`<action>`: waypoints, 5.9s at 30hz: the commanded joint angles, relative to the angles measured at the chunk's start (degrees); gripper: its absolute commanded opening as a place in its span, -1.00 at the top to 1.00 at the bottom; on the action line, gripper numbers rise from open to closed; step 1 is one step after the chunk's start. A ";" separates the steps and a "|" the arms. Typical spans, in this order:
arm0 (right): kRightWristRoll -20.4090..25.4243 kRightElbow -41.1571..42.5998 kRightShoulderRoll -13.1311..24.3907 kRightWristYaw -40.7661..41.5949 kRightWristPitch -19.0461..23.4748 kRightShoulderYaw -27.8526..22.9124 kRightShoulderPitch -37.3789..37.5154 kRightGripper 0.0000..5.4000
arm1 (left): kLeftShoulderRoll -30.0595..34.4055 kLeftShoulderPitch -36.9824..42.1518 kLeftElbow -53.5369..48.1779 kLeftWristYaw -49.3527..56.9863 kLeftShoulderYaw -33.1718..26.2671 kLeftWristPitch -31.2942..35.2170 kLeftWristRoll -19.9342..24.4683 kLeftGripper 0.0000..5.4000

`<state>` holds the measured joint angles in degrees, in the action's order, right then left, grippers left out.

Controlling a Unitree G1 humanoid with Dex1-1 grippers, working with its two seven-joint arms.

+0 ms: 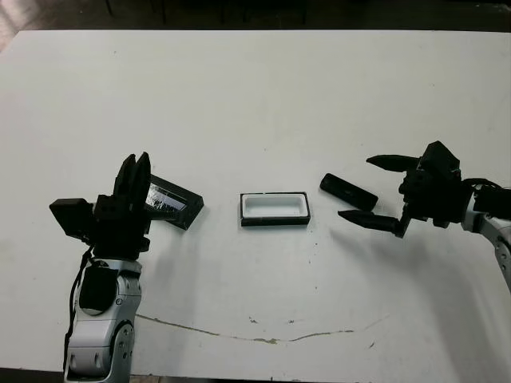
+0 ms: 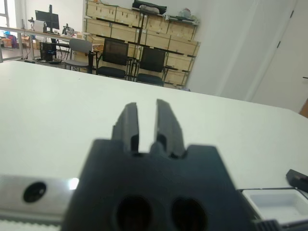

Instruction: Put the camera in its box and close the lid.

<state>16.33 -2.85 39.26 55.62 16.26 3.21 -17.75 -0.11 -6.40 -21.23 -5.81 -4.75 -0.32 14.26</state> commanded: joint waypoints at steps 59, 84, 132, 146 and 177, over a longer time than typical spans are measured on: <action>-5.78 -14.27 -5.85 -1.03 -9.05 4.57 4.68 -0.21 | 0.84 -2.36 -0.30 -0.21 -0.53 2.15 0.51 1.00; -4.53 -21.38 -9.63 -0.18 -13.89 5.71 6.95 -0.21 | 1.18 -2.76 -0.51 -0.60 -0.88 2.17 0.06 1.00; 17.12 -1.25 -8.61 3.85 13.04 -4.32 -5.48 0.93 | 1.40 -3.18 -0.51 -0.33 -0.13 1.79 0.25 1.00; 11.15 -1.71 -8.33 11.10 11.29 3.46 -12.86 0.93 | 1.13 -3.81 -0.33 0.09 0.37 0.95 -0.24 1.00; -3.11 -5.05 -8.05 19.24 2.23 14.01 -20.62 0.93 | 0.79 -3.44 -0.64 0.95 0.69 1.77 -0.58 1.00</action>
<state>14.03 -7.46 30.92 74.12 19.25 16.56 -37.99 0.83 -8.94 -21.95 -5.18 -3.84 0.22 13.36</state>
